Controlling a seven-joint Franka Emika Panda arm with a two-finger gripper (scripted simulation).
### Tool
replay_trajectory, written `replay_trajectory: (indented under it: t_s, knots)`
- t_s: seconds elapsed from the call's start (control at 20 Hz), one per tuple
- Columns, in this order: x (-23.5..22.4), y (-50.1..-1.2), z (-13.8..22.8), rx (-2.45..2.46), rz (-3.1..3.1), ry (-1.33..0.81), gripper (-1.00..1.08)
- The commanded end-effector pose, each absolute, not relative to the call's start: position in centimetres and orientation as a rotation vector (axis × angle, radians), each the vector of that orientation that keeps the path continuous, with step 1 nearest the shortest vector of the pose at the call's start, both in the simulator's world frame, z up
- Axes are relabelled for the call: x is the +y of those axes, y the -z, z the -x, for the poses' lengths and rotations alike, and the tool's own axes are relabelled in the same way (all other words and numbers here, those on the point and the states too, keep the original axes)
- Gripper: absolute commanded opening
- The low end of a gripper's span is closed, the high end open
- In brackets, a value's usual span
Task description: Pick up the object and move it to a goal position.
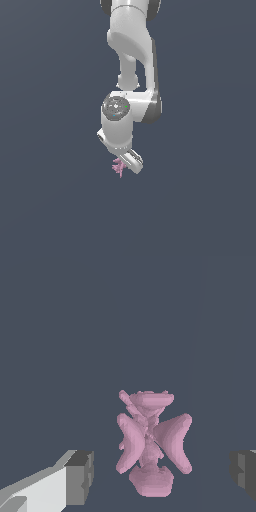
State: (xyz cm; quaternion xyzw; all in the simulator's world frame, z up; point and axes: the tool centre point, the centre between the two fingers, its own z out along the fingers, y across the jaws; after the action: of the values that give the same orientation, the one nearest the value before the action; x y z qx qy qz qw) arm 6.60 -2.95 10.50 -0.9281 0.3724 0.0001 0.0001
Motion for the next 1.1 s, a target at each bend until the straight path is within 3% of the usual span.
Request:
replay_trajectory:
  t_s: [0.0, 0.75, 0.8, 1.05]
  knots:
    - [-3.0, -10.2, -6.6, 1.170, 2.915, -0.001, 1.00]
    - [-3.0, -5.5, -6.6, 1.177, 2.913, 0.000, 1.00]
    - [-3.0, -5.5, -6.6, 1.177, 2.913, 0.000, -1.00]
    - [-3.0, -5.5, -6.6, 1.177, 2.913, 0.000, -1.00]
